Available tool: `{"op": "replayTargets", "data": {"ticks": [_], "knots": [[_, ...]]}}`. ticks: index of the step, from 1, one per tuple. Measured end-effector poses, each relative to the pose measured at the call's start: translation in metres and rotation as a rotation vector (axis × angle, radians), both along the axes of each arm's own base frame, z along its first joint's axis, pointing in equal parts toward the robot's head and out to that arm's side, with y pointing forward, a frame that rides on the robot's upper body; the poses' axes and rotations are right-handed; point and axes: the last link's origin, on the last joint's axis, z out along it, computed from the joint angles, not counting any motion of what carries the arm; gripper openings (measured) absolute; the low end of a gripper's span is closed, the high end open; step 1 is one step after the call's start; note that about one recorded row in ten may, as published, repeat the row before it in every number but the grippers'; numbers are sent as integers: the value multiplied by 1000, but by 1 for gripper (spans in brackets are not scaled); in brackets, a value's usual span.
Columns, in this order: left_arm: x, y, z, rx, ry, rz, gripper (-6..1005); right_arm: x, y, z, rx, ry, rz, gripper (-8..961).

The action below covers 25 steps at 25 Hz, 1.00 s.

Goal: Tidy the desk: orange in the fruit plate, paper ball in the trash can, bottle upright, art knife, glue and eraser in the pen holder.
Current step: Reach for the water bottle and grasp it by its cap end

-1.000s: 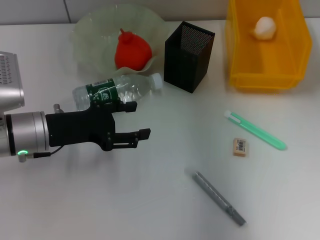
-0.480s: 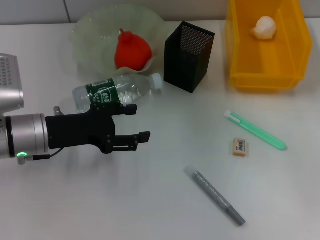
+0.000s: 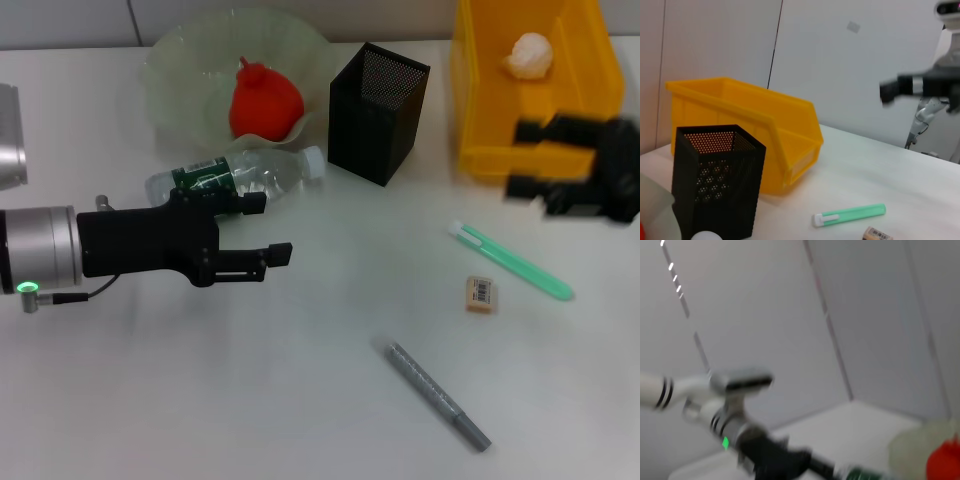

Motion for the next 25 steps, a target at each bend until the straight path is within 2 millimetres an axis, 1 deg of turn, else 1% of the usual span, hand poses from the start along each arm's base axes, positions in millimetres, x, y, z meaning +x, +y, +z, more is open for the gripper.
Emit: {"op": "replayTargets", "data": {"ticks": [1, 2, 3, 6, 8, 9, 11, 12, 14, 16, 17, 18, 19, 20, 21, 24, 25], "knots": [[0, 1, 1, -1, 0, 0, 799, 0, -3, -14, -28, -37, 9, 818], [0, 1, 1, -1, 0, 0, 799, 0, -3, -14, -28, -37, 9, 818], [1, 3, 5, -2, 1, 1, 799, 1, -4, -19, -30, -51, 17, 818], [2, 5, 7, -3, 4, 4, 799, 4, -8, -38, 0, -103, 34, 818], [2, 5, 8, -4, 5, 6, 799, 6, -8, -41, 17, -114, 34, 818], [4, 8, 13, -11, 8, 17, 799, 8, -8, -43, 37, -127, 35, 818], [5, 8, 14, -17, 8, 21, 799, 13, -10, -48, 91, -157, 36, 818], [7, 10, 17, -28, 7, 27, 799, 13, -10, -48, 91, -157, 36, 818], [7, 10, 17, -28, 7, 27, 799, 15, -10, -52, 116, -175, 37, 818], [22, 17, 25, -63, -20, 31, 799, 17, -9, -56, 127, -189, 32, 818], [22, 17, 25, -63, -20, 31, 799, 17, -8, -56, 129, -192, 31, 818], [31, 22, 28, -78, -30, 34, 799, 17, -8, -56, 129, -192, 31, 818], [31, 22, 28, -78, -30, 34, 799, 18, -8, -56, 131, -193, 30, 818], [42, 29, 32, -88, -34, 43, 799, 18, -7, -57, 132, -194, 29, 818], [52, 37, 36, -89, -14, 42, 799, 18, -7, -56, 134, -195, 28, 818], [56, 41, 38, -88, 7, 40, 799, 18, -7, -56, 135, -196, 27, 818], [67, 53, 46, -74, 86, 51, 799, 18, -7, -56, 136, -197, 26, 818]]}}
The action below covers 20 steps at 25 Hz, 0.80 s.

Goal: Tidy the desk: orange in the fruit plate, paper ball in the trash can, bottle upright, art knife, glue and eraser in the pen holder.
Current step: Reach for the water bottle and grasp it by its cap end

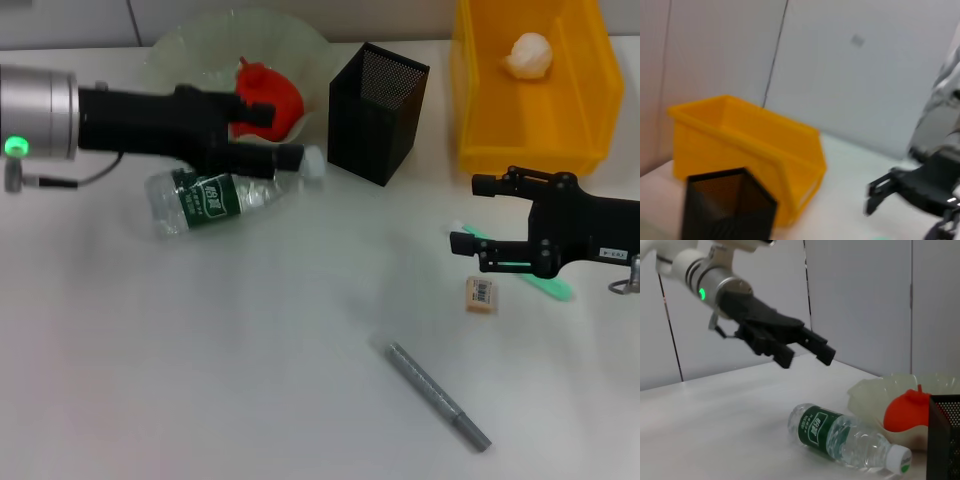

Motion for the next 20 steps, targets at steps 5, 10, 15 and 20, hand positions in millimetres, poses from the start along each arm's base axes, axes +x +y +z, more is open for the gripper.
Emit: {"op": "replayTargets", "data": {"ticks": [5, 10, 15, 20], "knots": [[5, 6, 4, 2, 49, 16, 799, 1, 0, 1, 1, 0, -7, 818], [14, 19, 20, 45, 295, 37, 798, 2, -1, 2, 2, 2, -12, 818], [16, 20, 9, 7, 499, 24, 798, 1, 0, 2, -1, 6, -18, 818], [15, 23, -4, 14, 603, 6, 798, 0, 1, 1, -2, 8, -17, 818]]}}
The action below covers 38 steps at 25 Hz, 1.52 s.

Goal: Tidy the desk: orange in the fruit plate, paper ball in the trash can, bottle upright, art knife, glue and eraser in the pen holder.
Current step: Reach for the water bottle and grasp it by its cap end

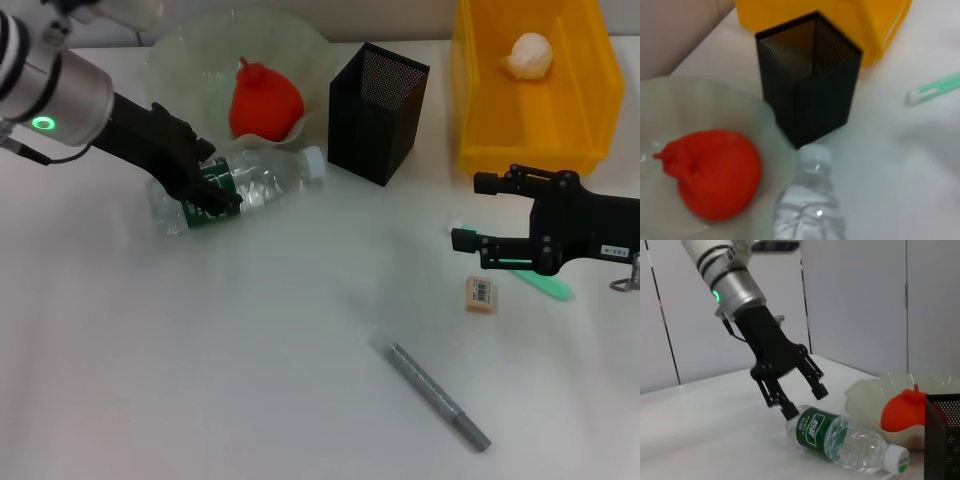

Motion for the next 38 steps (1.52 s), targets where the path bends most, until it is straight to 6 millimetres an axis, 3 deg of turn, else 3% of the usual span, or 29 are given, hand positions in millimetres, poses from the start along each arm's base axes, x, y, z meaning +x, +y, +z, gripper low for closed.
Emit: {"op": "replayTargets", "data": {"ticks": [13, 14, 23, 38], "knots": [[-8, 8, -8, 63, 66, -40, 798, 0, 0, 1, -2, 9, -12, 819], [-14, 9, -17, 56, 123, -56, 798, 0, 0, 1, -1, 9, -13, 819], [-19, 12, -26, 61, 142, -69, 798, 0, 0, 2, -5, 12, -19, 819], [0, 2, -46, -28, 97, -129, 798, -2, 0, 1, -12, 20, -15, 819]]}}
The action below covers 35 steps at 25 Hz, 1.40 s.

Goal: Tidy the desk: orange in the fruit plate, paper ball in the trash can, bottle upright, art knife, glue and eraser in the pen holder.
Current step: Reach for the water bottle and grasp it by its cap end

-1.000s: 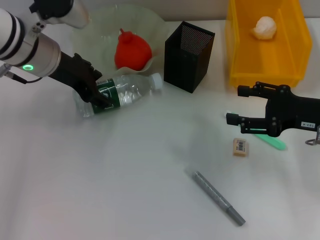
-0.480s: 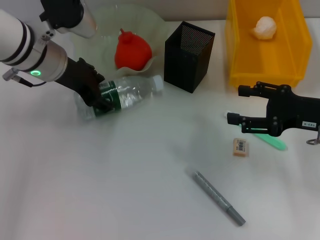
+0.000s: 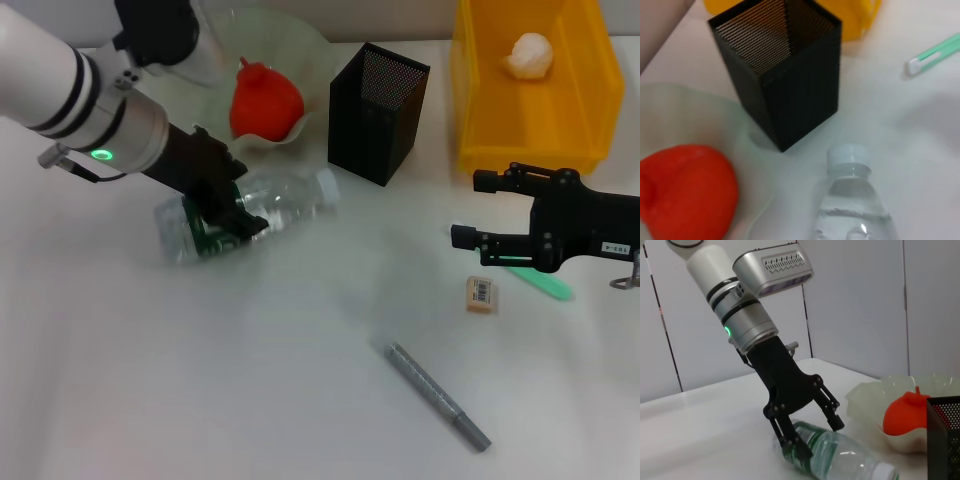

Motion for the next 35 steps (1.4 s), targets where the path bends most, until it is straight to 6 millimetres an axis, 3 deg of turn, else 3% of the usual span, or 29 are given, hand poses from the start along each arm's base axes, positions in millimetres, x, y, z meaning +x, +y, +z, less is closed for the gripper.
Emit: {"op": "replayTargets", "data": {"ticks": [18, 28, 35], "knots": [[32, -15, -45, -99, -49, -109, 799, 1, -1, -1, -6, 6, -11, 819], [34, -19, -66, -119, -14, -90, 798, 0, -2, 0, -9, 9, -4, 818], [38, -19, -70, -122, -10, -89, 799, -1, -2, 0, -11, 10, 0, 815]]}}
